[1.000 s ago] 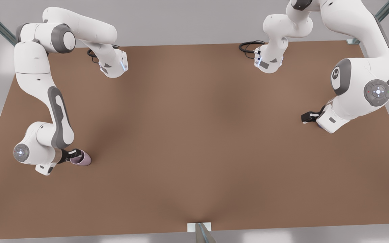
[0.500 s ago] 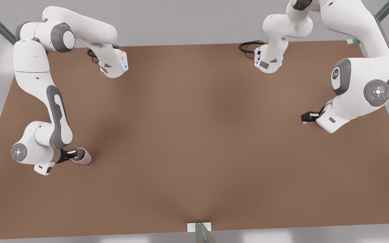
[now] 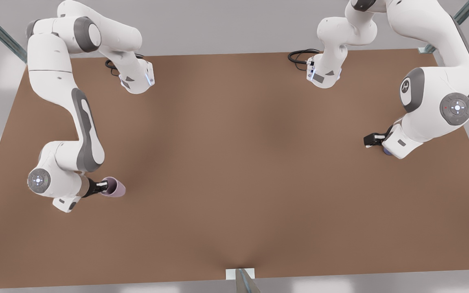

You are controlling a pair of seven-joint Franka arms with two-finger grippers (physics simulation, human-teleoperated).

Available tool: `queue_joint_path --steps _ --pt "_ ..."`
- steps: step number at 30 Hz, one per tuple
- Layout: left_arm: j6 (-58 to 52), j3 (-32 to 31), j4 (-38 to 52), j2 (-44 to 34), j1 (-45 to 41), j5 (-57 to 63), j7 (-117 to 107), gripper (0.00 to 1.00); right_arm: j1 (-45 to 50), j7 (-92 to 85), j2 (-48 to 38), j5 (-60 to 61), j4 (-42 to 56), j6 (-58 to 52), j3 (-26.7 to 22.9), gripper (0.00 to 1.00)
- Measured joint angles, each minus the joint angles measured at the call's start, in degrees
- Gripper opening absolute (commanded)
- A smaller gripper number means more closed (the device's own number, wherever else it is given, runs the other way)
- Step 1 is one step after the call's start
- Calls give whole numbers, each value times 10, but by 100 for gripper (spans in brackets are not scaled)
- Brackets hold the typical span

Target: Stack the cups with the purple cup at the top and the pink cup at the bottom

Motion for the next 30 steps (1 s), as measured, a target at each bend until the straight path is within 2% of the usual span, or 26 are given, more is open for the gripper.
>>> queue_joint_path --steps 5,9,11,14,17,22,24,30 --pt "14 0 -32 -3 0 -1 7 100 143 260 -5 6 85 -125 1 21" --pt "17 0 -38 -22 0 -1 9 100 242 408 10 46 103 -125 2 21" --pt "16 0 -38 -23 0 -1 9 100 290 497 59 50 165 -131 3 21" --pt "16 0 -37 -24 0 0 10 100 305 595 134 47 262 -132 57 21" --pt "16 0 -37 -25 0 1 10 100 340 647 199 43 339 -130 57 21" --pt "12 0 -37 -29 0 1 10 100 366 658 231 5 337 -79 55 21" --pt "12 1 -37 -30 0 1 10 100 366 662 224 1 291 5 55 21" --pt "9 0 -36 -30 0 1 9 100 366 662 229 -23 264 45 55 21"
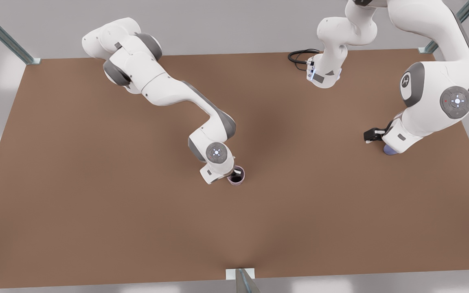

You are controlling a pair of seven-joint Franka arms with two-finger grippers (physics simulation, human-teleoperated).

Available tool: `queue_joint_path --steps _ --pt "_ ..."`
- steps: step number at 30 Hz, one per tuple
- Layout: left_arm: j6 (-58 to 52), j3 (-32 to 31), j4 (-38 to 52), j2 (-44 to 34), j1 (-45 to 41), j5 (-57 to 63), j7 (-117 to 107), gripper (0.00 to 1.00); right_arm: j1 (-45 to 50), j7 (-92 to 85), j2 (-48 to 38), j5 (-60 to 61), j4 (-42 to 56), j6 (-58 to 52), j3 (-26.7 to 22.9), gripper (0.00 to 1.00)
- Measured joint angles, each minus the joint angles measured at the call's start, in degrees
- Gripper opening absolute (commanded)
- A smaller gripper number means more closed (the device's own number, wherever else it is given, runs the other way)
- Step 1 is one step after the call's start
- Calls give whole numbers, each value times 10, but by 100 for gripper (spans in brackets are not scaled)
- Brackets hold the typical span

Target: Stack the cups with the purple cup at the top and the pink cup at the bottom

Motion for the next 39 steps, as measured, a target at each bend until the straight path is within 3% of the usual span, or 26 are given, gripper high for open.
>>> queue_joint_path --steps 9,10,11,22,25,39 --pt "-1 4 0 1 0 0 1 100 0 -5 2 -3 -22 33 0 22" --pt "-1 4 0 1 0 0 0 100 0 -6 1 -6 -22 31 0 93" --pt "-1 4 0 1 0 0 0 100 1 -3 1 -9 -22 31 0 100" --pt "-2 8 2 2 1 0 1 100 1 -25 -6 -20 -36 17 0 100" --pt "-1 8 -3 -5 -1 0 -7 100 0 -47 -25 -20 -36 -38 -1 100" --pt "0 9 -1 -4 -1 0 -4 100 -22 -52 -38 -22 -35 -20 -1 100"
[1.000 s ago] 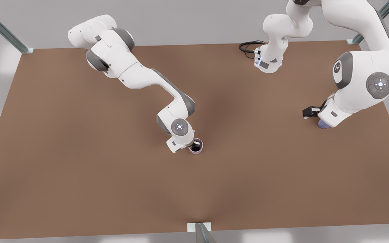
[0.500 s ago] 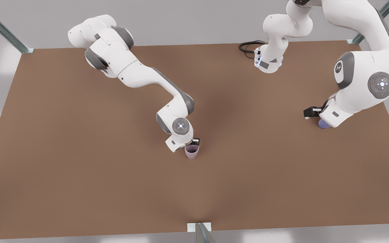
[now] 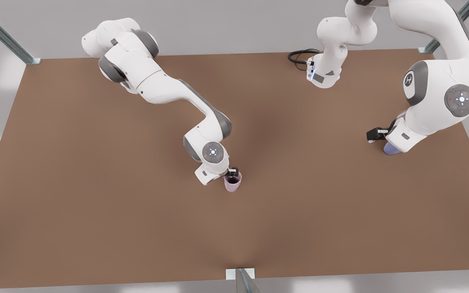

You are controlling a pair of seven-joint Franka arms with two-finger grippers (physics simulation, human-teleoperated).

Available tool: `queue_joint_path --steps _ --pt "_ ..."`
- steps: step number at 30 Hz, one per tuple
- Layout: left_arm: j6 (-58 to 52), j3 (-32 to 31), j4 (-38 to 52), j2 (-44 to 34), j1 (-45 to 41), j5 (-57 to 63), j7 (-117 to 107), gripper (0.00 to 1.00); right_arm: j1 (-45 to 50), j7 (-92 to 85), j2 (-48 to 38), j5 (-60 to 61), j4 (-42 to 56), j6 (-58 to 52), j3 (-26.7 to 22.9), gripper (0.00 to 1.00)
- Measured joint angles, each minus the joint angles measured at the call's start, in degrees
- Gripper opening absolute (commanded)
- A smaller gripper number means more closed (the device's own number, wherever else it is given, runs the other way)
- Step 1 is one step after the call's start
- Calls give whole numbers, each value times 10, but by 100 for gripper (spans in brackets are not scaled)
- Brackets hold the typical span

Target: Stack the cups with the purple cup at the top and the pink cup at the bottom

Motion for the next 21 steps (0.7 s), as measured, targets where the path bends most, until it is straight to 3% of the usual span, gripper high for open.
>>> queue_joint_path --steps 2,4,7,9,11,14,21 --pt "8 3 -19 -15 -2 0 -4 100 -61 -89 -89 7 -63 -26 3 100" --pt "75 39 -104 -46 -8 4 -24 100 -145 -189 -195 7 -146 -29 3 100" --pt "188 50 -220 -60 60 9 -19 100 -277 -348 -316 24 -158 -160 -2 100" --pt "180 98 -231 -63 46 12 133 100 -277 -436 -377 25 -158 -220 -62 100" --pt "214 121 -252 -56 61 14 240 100 -277 -441 -421 24 -195 -252 -78 100" --pt "280 129 -279 -41 109 15 245 100 -273 -439 -413 24 -207 -224 -79 100" --pt "395 144 -347 -29 128 16 272 100 -270 -435 -406 29 -199 -215 -77 100"
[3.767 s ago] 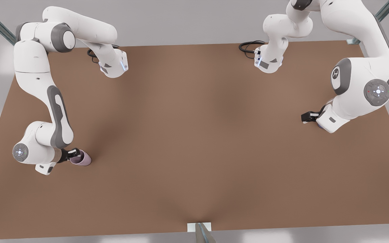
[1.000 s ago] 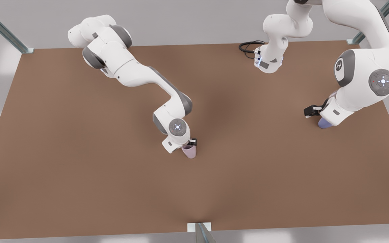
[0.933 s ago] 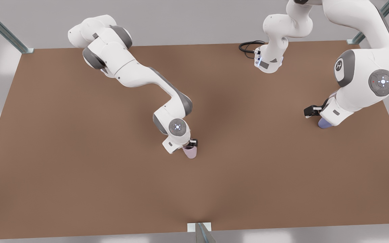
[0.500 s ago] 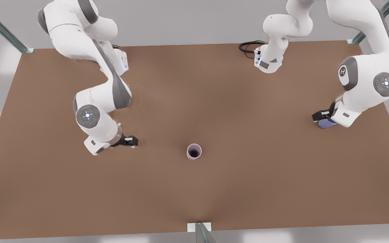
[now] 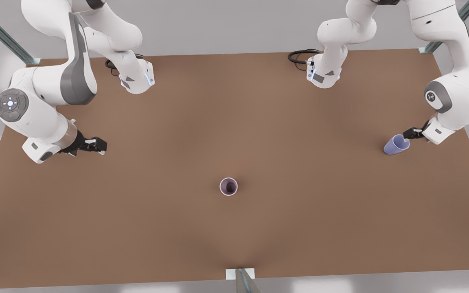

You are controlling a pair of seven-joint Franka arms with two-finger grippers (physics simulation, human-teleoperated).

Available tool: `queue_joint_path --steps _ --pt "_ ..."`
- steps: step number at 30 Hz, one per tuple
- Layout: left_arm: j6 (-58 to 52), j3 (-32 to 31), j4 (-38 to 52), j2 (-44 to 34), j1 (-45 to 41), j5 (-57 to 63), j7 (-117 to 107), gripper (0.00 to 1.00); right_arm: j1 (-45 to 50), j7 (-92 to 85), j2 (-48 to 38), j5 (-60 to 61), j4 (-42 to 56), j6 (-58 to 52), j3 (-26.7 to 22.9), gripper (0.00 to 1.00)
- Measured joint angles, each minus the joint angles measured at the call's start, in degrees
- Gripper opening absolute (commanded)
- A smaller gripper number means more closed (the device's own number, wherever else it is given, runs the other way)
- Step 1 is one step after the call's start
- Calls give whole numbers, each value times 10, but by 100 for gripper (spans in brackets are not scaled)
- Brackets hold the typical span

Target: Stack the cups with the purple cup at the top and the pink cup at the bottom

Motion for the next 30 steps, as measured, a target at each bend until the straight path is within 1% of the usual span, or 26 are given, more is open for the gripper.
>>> queue_joint_path --steps 3,5,8,9,16,23,27,28,30 --pt "40 10 -5 24 30 0 1 100 -6 -1 2 11 2 1 0 100" --pt "74 11 -27 40 41 -2 1 100 -5 -1 2 11 2 1 0 100" --pt "69 12 -39 45 43 -3 29 100 -7 -1 4 11 2 1 0 100" --pt "73 21 -39 49 48 -3 42 100 -6 -1 4 11 3 1 -1 100" --pt "86 23 -38 86 68 -5 42 100 -7 -2 5 12 2 1 -1 100" --pt "99 23 -38 121 68 -22 42 100 -7 -2 5 12 2 4 -1 100" --pt "98 22 -38 123 68 -31 40 100 -7 -2 5 13 2 4 -1 100" --pt "95 22 -38 122 68 -34 40 97 -7 -2 5 13 2 4 -1 100" --pt "92 21 -39 122 68 -43 39 97 -7 -2 5 13 2 4 -1 100"
